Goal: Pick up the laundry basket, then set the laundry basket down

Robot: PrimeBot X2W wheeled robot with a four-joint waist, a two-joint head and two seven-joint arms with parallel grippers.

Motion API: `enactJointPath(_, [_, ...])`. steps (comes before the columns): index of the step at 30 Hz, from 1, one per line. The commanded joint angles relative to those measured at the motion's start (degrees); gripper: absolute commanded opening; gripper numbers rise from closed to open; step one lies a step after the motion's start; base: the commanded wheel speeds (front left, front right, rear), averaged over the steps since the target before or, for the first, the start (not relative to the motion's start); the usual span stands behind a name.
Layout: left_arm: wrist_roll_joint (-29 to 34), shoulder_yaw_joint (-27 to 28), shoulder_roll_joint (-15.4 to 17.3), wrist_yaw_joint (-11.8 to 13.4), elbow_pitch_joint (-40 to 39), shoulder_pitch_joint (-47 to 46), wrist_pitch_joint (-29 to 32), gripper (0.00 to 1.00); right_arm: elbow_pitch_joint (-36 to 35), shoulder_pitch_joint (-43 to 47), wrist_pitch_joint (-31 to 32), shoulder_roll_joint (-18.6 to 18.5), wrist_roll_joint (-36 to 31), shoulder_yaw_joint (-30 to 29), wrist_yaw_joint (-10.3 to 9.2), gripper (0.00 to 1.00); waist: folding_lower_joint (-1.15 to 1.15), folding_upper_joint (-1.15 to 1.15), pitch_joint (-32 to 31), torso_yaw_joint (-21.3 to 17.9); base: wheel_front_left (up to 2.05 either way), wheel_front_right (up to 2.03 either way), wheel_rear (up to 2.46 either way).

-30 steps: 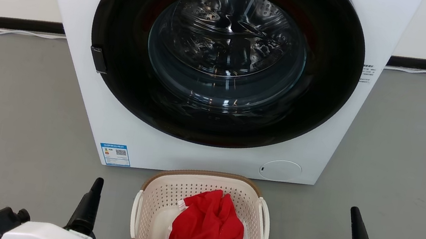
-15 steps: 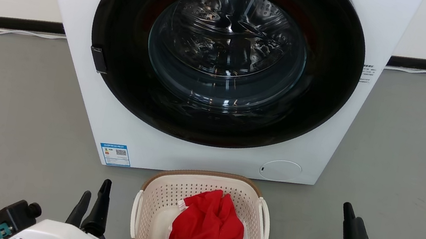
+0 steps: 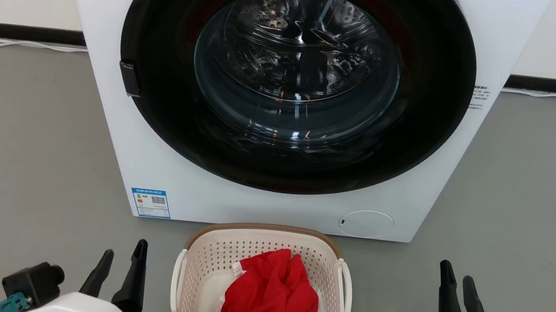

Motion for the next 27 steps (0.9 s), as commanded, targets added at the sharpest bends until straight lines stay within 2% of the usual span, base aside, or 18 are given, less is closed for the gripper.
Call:
enactJointPath(1, [2.4,0.4,0.5,0.8,-2.0,-1.2,-0.9,1.00,-2.1,-1.2,-1.1,-0.6,-2.3,0.9,0.25,1.00,0.00,0.00,0.0,0.0,0.00,0.00,0.00])
enactJointPath(18, [13.7,-2.1,1.4,4.5,-4.3,0.1,-3.7,1.00,-4.2,-0.4,-4.0,-0.7,-14.5,2.3,0.31,1.00,0.00,0.00,-0.4,0.0,0.00,0.00,0.00])
enactJointPath(27, [19.0,-2.6,1.5,5.7,-5.4,0.6,-5.1,1.00,-4.9,-0.1,-5.3,-0.8,-20.0,2.6,0.34,1.00,0.00,0.00,-0.3,0.1,0.00,0.00,0.00])
